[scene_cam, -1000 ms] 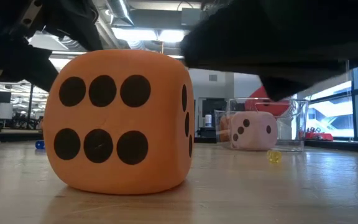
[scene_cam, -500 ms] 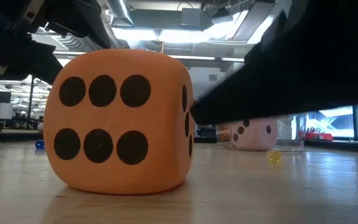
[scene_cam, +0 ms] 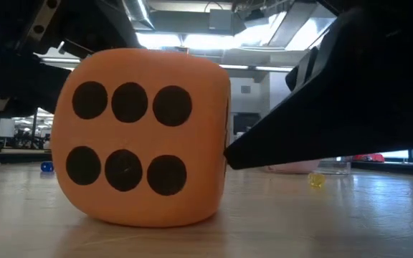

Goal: Pick & Place Dice
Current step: Put the large orange die into the transparent bin

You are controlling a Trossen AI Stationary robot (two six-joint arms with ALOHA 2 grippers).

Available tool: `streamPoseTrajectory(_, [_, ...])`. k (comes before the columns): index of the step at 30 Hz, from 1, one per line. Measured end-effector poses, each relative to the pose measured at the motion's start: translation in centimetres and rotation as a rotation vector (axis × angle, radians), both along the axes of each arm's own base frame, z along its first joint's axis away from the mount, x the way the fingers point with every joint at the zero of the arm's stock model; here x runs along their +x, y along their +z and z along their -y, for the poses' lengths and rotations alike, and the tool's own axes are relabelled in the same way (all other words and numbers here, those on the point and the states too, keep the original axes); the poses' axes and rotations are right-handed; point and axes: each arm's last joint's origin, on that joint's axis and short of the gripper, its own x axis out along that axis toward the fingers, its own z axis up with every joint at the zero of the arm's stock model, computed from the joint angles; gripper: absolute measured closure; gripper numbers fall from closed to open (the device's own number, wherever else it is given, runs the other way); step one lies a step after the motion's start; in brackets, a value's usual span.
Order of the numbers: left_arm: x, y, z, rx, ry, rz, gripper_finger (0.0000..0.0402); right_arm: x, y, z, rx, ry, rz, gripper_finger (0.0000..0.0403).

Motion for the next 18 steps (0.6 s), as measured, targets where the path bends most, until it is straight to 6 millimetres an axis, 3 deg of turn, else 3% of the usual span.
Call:
streamPoseTrajectory(7, [0.2,0.9,-0.9,0.056,0.021,0.047,0.0164,0.0,-0.1,0.1,-0.008,-0.001,-0.008,0.0403])
streamPoseTrajectory(18, [0.5,0.5,-1.3,0.079,0.009,0.029,0.0164,0.2,-0.1,0.3,-0.004,0.003,-0.015,0.0403])
